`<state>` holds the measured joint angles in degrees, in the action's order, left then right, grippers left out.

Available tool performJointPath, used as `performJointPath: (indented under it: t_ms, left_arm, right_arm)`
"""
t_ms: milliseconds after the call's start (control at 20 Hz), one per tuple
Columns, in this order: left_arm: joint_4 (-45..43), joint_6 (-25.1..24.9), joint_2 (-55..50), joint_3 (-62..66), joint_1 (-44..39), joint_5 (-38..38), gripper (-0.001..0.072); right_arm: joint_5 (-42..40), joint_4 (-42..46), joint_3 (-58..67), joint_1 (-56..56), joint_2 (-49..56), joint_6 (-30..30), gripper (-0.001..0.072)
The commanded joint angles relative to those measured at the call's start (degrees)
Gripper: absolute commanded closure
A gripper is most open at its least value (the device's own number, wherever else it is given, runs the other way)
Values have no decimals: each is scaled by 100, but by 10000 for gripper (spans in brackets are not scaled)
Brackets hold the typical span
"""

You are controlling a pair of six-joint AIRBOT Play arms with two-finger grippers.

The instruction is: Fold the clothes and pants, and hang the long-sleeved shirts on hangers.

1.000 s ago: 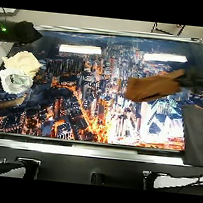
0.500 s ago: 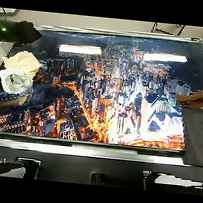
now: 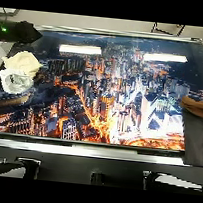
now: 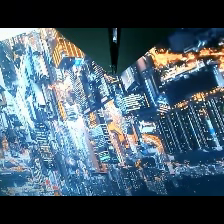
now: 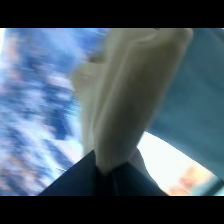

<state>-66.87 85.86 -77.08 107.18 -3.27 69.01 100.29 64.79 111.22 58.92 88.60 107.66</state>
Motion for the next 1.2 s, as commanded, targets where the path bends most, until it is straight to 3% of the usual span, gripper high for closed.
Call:
performJointPath:
  t_ms: [0, 400, 700, 850, 1000, 1100, 1150]
  left_arm:
    - [0, -46, 0, -2, -4, 2, 681]
    - [107, -42, 0, -2, -4, 2, 681]
    - [109, -39, -2, -2, -4, -2, 681]
    - [109, -37, -2, -2, -4, 0, 681]
    - [109, -37, 0, 0, -4, -52, 681]
    - [306, -42, 0, 101, -4, -428, 681]
    - [422, -46, 0, 212, -7, -861, 681]
  right_arm:
    - [470, 1266, -638, 66, -219, 37, 668]
    - [-588, 2299, -3576, 216, -1082, -133, 668]
    - [-1117, 2275, -4293, 409, -1169, -199, 656]
    - [-879, 2159, -4319, 409, -1172, -319, 428]
    - [-601, 2157, -3934, 409, -1248, -1019, 59]
    - [-892, 1733, -2887, 402, -1246, -1069, 26]
    - [-1445, 1143, -2184, 396, -1248, -1204, 19]
